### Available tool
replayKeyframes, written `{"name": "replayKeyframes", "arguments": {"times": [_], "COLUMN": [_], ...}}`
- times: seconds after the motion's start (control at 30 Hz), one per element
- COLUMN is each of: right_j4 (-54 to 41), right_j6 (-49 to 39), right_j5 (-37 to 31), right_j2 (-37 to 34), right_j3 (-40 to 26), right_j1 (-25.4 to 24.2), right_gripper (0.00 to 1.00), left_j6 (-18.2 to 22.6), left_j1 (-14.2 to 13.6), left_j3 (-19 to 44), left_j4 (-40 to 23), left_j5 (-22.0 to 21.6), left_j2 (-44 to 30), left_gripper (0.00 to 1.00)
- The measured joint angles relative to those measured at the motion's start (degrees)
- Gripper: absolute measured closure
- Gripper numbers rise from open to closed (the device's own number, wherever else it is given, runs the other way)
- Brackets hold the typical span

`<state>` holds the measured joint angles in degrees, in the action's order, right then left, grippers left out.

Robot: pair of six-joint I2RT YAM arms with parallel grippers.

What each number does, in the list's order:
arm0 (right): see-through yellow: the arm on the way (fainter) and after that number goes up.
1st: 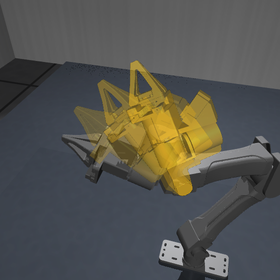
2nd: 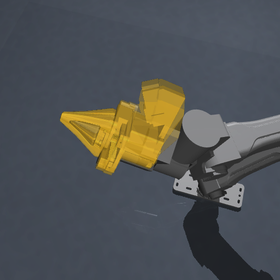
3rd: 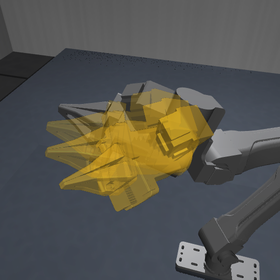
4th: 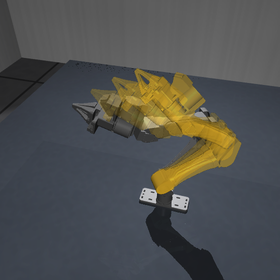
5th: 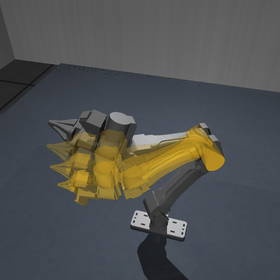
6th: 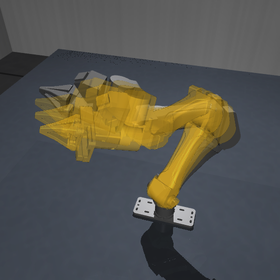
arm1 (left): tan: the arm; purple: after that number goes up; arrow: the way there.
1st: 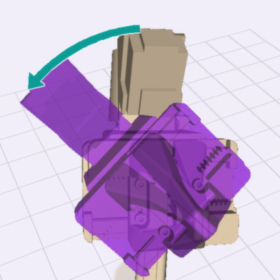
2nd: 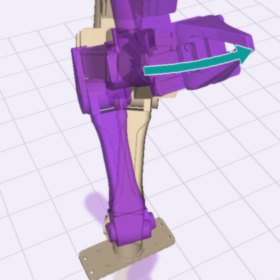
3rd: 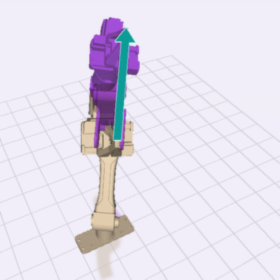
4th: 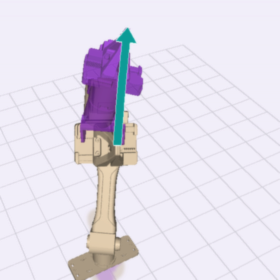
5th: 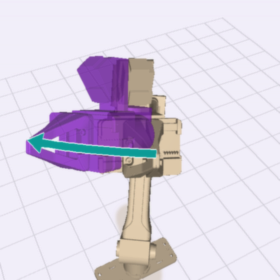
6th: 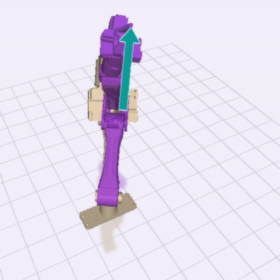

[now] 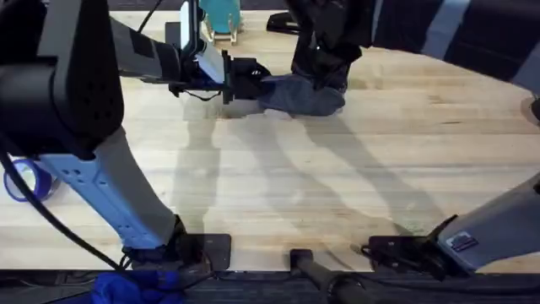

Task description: Unzip the bag, pick up the pens from the table one at a time and place them inside, then zip the bag closed.

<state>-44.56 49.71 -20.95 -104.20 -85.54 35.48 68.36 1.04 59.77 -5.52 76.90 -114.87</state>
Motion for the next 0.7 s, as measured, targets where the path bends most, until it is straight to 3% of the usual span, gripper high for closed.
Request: {"name": "replayKeyframes", "arguments": {"times": [0.7], "right_j4": [-5.32], "right_j6": [-0.09], "right_j5": [1.11], "right_j2": [1.70], "right_j3": [0.00], "right_j1": [-7.60], "right_gripper": [0.970], "left_j6": [0.00], "left_j1": [-0.11], "left_j3": [0.00], "left_j4": [-0.01], "left_j5": [0.43], "left_j2": [0.00], "left_gripper": [0.958]}}
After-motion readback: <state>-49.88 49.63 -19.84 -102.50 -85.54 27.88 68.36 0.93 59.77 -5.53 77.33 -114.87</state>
